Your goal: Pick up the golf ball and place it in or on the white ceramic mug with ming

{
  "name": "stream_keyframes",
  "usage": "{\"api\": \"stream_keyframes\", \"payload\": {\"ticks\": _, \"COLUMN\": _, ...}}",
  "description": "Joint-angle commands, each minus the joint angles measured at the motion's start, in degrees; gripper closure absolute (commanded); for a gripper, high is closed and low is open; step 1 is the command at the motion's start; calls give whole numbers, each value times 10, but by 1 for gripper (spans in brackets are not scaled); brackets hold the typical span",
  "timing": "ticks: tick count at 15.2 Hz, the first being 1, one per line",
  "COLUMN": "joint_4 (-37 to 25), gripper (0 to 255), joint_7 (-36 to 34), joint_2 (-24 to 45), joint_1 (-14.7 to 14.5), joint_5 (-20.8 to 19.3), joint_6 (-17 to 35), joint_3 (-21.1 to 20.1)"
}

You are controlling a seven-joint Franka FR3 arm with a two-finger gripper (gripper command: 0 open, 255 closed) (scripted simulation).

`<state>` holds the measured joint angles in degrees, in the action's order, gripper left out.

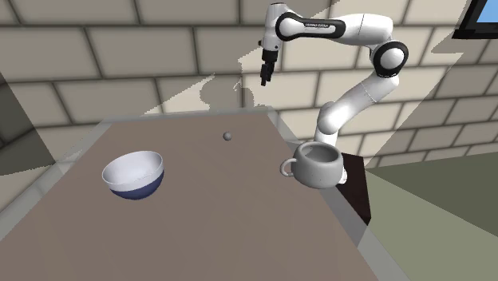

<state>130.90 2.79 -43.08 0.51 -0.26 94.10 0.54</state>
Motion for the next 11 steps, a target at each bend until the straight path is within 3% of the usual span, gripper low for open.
{"api": "stream_keyframes", "payload": {"ticks": 1, "joint_4": 0, "gripper": 0, "joint_7": 0, "joint_2": 0, "joint_1": 0, "joint_5": 0, "joint_6": 0, "joint_3": 0}}
{"api": "stream_keyframes", "payload": {"ticks": 11, "joint_4": -32, "gripper": 0, "joint_7": -114, "joint_2": 108, "joint_1": -38, "joint_5": 39, "joint_6": 40, "joint_3": -121}}
